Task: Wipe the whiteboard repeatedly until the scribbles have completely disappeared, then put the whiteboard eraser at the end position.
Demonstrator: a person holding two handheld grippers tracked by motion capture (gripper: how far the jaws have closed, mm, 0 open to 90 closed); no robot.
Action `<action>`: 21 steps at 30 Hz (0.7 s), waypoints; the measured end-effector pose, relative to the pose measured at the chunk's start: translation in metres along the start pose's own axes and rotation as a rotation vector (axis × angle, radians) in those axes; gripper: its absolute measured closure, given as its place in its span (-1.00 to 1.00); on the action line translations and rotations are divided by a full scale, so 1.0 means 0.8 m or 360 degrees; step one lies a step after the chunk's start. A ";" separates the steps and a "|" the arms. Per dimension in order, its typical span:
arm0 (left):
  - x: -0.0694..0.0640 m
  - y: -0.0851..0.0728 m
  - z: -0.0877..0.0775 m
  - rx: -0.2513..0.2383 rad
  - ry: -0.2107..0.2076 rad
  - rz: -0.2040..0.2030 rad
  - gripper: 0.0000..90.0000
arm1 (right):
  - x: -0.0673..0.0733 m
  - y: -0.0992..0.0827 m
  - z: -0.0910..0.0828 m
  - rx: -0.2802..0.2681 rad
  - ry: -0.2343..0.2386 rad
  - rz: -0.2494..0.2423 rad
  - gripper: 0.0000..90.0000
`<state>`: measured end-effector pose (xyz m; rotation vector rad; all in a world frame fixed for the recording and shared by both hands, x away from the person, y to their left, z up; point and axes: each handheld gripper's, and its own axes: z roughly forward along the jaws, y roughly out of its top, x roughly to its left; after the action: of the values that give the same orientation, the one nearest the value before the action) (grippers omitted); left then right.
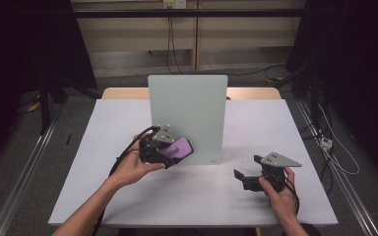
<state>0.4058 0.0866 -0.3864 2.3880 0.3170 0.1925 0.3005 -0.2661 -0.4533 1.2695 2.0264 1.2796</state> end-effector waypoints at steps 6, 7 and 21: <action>-0.002 -0.002 -0.012 -0.0032 -0.0009 -0.0024 -0.09 | 0.000 -0.001 -0.001 0.0006 0.0005 -0.0004 -0.87; -0.004 -0.002 -0.013 -0.0026 -0.0002 -0.0024 -0.09 | 0.000 -0.001 -0.001 0.0005 0.0003 0.0000 -0.87; -0.013 -0.015 -0.023 -0.0034 -0.0020 -0.0098 -0.09 | 0.000 -0.003 -0.006 -0.0012 0.0010 -0.0008 -0.87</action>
<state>0.3898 0.1043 -0.3818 2.3542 0.3801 0.1513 0.2959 -0.2692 -0.4526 1.2579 2.0262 1.2892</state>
